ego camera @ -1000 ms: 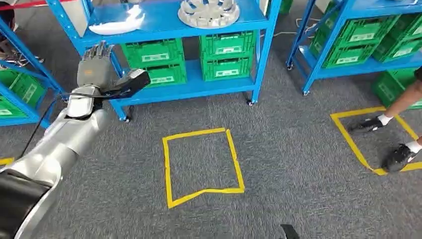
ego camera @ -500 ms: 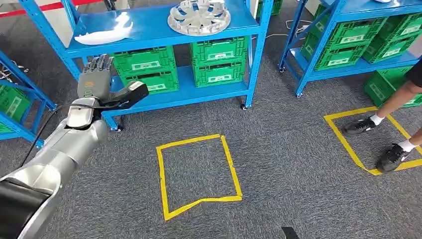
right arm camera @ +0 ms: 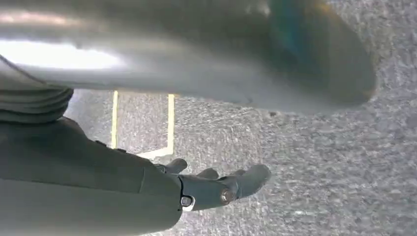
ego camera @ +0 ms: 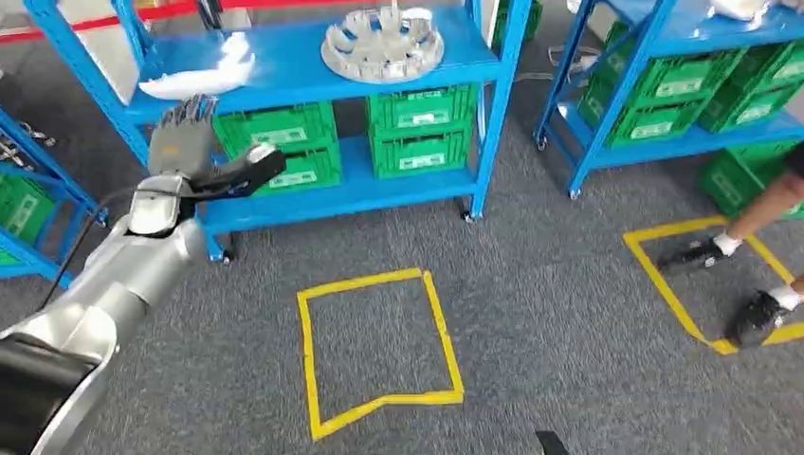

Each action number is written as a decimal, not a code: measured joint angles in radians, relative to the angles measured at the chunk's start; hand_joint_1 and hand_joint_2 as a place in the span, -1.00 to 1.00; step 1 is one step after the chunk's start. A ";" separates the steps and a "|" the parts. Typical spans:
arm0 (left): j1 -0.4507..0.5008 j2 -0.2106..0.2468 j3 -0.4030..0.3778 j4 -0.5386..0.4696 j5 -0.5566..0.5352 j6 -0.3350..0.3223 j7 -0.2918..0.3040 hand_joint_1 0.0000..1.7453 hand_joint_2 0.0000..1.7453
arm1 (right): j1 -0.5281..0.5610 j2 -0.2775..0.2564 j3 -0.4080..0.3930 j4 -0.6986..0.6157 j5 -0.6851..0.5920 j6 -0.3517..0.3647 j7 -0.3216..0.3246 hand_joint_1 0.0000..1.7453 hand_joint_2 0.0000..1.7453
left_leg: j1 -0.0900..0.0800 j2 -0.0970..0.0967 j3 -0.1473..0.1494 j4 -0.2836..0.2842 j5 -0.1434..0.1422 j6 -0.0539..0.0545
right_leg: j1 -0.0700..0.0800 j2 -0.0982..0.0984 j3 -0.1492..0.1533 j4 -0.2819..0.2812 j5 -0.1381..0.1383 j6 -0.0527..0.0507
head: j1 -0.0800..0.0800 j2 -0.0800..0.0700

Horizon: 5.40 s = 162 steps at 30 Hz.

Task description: Take the parts from the cabinet and place them on the table.

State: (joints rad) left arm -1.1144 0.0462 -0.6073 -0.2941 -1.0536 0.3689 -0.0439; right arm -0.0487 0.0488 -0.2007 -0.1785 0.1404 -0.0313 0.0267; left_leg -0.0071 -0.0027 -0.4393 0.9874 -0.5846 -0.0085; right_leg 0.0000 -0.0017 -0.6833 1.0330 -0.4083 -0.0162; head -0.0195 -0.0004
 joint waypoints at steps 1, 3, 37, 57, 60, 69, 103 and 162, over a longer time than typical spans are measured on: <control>-0.003 0.000 0.000 -0.003 -0.001 0.000 0.000 -1.00 -1.00 | -0.001 0.000 0.000 0.000 0.000 0.000 0.000 -1.00 -1.00 | -0.001 0.000 -0.001 0.008 0.002 -0.005 | -0.004 0.002 0.012 -0.003 -0.003 -0.007 | -0.001 0.000; -0.008 -0.001 0.000 -0.004 -0.002 0.000 0.000 -1.00 -1.00 | -0.003 0.000 0.000 0.000 0.000 0.000 0.000 -1.00 -1.00 | 0.001 0.001 -0.074 0.126 0.011 -0.016 | -0.009 0.004 0.027 -0.012 -0.012 -0.017 | -0.003 0.000; 0.018 0.021 0.005 0.005 -0.004 0.003 0.012 -1.00 -1.00 | -0.005 0.001 0.000 0.006 0.015 0.000 0.011 -1.00 -1.00 | 0.010 -0.004 -0.216 0.320 -0.067 -0.040 | -0.020 0.008 0.062 -0.017 -0.033 -0.013 | -0.006 0.000; 0.020 0.078 0.008 0.023 -0.023 -0.063 0.100 -1.00 -1.00 | -0.004 0.004 0.000 0.009 0.018 0.010 0.009 -1.00 -1.00 | 0.002 -0.016 -0.076 0.029 0.068 0.025 | -0.010 0.005 -0.003 0.067 -0.100 0.033 | 0.001 0.000; 0.029 0.094 0.016 0.030 -0.020 -0.077 0.116 -1.00 -1.00 | -0.004 0.004 0.000 0.012 0.018 0.011 0.013 -1.00 -1.00 | -0.006 -0.020 -0.053 0.020 0.030 0.008 | -0.007 0.000 0.016 0.007 -0.009 0.011 | 0.001 0.000; 0.064 0.151 0.043 0.039 0.018 -0.114 0.162 -1.00 -1.00 | -0.005 0.005 0.000 0.012 0.019 0.008 0.012 -1.00 -1.00 | 0.006 -0.004 -0.268 0.318 -0.046 -0.034 | -0.016 0.012 0.115 -0.010 -0.070 -0.025 | -0.006 0.000; 0.147 0.206 0.232 0.048 0.110 -0.143 0.156 -1.00 -1.00 | -0.008 0.001 0.000 0.013 0.034 0.014 0.012 -1.00 -1.00 | -0.004 -0.011 -0.182 0.020 0.170 0.008 | -0.008 0.010 0.196 -0.047 -0.132 0.007 | 0.001 0.000; 0.171 0.195 0.364 0.039 0.121 -0.318 0.024 -1.00 1.00 | -0.002 0.005 -0.010 0.013 0.032 0.016 0.010 -1.00 -1.00 | 0.003 -0.010 -0.193 0.030 0.161 -0.008 | -0.011 0.006 0.139 -0.020 -0.108 0.000 | -0.001 0.000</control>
State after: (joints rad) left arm -0.9435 0.2407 -0.2430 -0.2552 -0.9331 0.0512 -0.0197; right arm -0.0510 0.0534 -0.2110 -0.1659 0.1728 -0.0153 0.0370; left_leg -0.0045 -0.0123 -0.6326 1.0170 -0.4231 -0.0162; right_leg -0.0109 0.0042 -0.5445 1.0127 -0.5163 -0.0159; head -0.0202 -0.0004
